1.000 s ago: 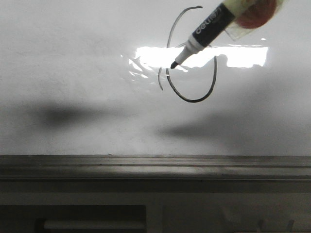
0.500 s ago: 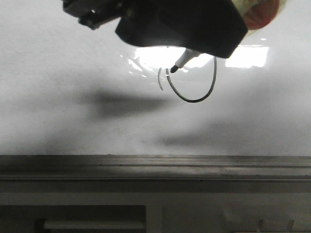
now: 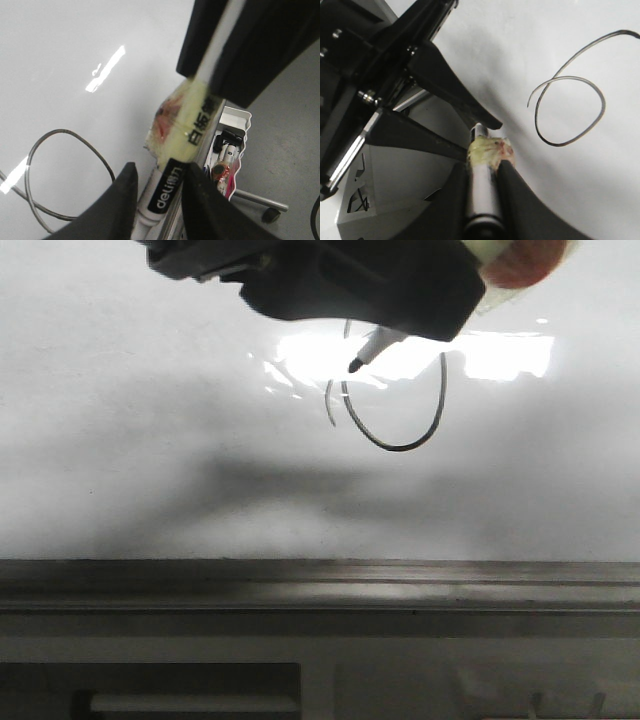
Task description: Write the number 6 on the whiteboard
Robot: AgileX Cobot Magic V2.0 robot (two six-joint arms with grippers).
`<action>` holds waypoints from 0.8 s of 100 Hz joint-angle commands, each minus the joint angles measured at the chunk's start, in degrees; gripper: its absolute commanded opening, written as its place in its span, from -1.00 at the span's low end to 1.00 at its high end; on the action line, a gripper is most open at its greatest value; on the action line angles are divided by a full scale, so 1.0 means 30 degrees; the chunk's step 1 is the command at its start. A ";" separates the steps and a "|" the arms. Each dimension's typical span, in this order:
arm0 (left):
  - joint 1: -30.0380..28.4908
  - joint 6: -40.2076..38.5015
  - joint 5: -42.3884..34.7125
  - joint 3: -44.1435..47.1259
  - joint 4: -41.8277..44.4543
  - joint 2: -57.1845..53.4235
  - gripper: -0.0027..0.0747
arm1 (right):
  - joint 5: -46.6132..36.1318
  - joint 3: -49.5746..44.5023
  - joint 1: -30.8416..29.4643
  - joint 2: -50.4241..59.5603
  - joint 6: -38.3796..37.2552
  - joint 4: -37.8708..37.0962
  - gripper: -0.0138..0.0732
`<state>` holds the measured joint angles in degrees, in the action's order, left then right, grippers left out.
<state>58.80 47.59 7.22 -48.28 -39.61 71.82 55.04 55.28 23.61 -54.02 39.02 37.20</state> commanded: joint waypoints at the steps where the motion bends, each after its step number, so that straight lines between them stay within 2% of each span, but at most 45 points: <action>1: 0.0081 0.0005 -0.1619 -0.0689 -0.0124 -0.0323 -0.48 | -0.0358 0.0629 -0.0111 0.0090 0.0195 0.1013 -0.79; 80: 0.0081 0.0005 -0.1770 -0.0689 -0.0124 -0.0323 -0.48 | -0.0011 0.0629 -0.0111 0.0078 0.0229 0.1513 -0.79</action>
<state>58.79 47.68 6.79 -48.28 -39.61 71.82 54.79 55.28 23.40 -54.02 39.02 37.79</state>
